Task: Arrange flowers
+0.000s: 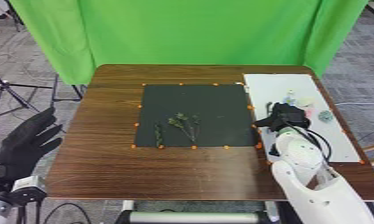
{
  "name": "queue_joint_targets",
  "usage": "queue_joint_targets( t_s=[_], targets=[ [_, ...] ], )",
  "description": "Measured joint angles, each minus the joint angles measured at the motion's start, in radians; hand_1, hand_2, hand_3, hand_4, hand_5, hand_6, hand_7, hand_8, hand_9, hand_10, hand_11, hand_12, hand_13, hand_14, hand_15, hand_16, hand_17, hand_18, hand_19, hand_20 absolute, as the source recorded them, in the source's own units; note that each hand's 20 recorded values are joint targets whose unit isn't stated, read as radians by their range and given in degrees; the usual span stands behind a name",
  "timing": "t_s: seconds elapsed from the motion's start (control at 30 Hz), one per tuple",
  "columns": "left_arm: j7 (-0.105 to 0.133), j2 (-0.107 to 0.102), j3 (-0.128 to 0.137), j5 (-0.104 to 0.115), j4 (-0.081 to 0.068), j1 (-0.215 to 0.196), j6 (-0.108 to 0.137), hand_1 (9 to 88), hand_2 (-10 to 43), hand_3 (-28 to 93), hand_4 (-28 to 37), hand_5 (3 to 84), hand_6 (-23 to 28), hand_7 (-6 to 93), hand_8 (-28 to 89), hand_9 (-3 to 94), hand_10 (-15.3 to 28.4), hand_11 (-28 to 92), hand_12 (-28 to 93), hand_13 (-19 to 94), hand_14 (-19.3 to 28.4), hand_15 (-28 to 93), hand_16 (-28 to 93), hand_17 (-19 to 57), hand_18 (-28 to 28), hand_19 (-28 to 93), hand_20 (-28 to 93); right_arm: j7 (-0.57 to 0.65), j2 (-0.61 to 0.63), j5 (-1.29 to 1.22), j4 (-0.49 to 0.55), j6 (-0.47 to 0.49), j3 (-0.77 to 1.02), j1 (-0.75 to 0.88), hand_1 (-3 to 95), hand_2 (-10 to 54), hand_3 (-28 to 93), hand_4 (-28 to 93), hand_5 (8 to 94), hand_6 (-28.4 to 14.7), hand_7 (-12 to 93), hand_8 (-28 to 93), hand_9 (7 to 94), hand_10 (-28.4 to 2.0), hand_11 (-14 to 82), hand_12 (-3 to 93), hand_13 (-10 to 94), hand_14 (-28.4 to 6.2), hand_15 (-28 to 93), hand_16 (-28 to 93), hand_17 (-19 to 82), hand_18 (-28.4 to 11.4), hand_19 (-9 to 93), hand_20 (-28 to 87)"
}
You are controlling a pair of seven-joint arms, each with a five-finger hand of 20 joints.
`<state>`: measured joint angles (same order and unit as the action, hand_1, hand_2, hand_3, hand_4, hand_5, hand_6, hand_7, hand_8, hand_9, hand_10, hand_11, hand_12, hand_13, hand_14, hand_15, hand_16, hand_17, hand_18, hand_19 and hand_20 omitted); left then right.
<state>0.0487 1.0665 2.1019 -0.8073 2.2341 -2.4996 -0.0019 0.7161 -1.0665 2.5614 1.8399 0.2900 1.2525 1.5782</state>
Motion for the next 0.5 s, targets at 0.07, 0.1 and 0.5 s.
queue_joint_targets(
  t_s=[0.07, 0.1, 0.5],
  targets=[
    [0.000, 0.001, 0.000, 0.000, 0.000, 0.000, 0.000, 20.7, -1.0, 71, -28.3, 20.8, 0.8, 21.0, -10, 16.8, 8.7, 11, 20, 14, 10.8, 14, 8, -11.0, 18.2, 37, 10, 0.002, -0.001, 0.006, -0.013, 0.000, -0.004, 0.000, 23.6, -9.5, 71, -28, 66.7, -2.7, 47, -12, 69.6, -12.5, 61.9, 47.6, 70, -9.2, 82, 36, 28, -22.8, 81, 48],
    [0.000, 0.001, 0.000, 0.000, 0.000, 0.000, 0.000, 20.7, -1.0, 71, -28.3, 20.8, 0.8, 21.0, -10, 16.8, 8.7, 11, 20, 14, 10.8, 14, 8, -11.0, 18.2, 37, 10, 0.004, -0.001, 0.009, -0.013, 0.000, -0.004, 0.000, 24.2, -9.5, 72, -28, 66.8, -2.5, 47, -12, 70.0, -12.4, 61.8, 47.5, 70, -9.2, 82, 36, 28, -22.9, 82, 48],
    [-0.003, 0.001, 0.000, 0.000, 0.000, 0.000, 0.000, 20.8, -0.8, 70, -28.3, 20.8, 0.9, 20.8, -10, 16.8, 8.7, 11, 20, 14, 10.9, 14, 8, -11.0, 18.2, 37, 10, -0.026, -0.007, 0.013, -0.036, -0.028, -0.023, -0.010, 48.3, -9.5, 73, -28, 72.0, 1.0, 47, 16, 76.9, -9.6, 61.4, 46.9, 75, -7.0, 81, 36, 31, -21.4, 82, 47]
  ],
)
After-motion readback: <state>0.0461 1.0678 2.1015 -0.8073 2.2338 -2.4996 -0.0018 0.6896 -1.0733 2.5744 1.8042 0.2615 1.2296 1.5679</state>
